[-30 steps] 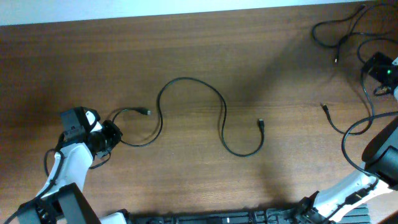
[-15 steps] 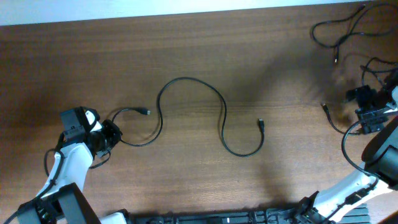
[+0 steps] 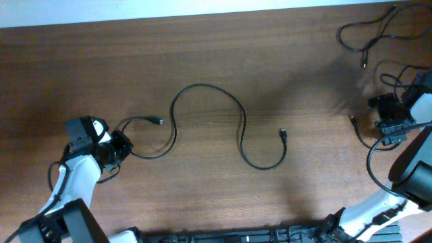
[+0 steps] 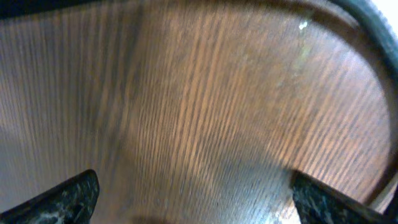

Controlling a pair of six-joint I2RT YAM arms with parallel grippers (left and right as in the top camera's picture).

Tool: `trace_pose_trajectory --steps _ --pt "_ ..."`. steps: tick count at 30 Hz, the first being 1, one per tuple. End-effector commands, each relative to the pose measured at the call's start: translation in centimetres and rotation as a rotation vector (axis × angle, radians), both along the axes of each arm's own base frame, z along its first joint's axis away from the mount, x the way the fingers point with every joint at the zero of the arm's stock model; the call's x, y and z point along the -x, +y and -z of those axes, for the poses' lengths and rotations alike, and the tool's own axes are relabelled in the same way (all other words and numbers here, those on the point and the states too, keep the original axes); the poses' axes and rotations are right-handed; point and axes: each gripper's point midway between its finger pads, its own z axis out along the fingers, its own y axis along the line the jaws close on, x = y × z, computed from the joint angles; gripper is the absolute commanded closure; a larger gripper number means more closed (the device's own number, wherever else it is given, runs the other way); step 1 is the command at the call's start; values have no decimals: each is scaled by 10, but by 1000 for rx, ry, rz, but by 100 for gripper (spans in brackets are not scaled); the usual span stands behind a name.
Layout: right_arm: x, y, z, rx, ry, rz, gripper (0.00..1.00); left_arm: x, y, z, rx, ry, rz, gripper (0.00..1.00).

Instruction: Untangle cables

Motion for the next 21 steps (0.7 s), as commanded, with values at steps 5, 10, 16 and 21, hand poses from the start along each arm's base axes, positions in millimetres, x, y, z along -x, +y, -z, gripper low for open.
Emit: trace_pose_trajectory --steps 5,10,16,21 --pt "32 -3 -43 97 103 -25 1 2 0 0 -2 3 -9 95" --pt "69 21 -28 10 228 52 1 2 0 0 -4 0 -9 95" --pt "80 17 12 88 216 62 33 2 0 0 -4 1 -9 94" --pt "93 24 33 98 221 58 91 2 0 0 -3 1 -9 94"
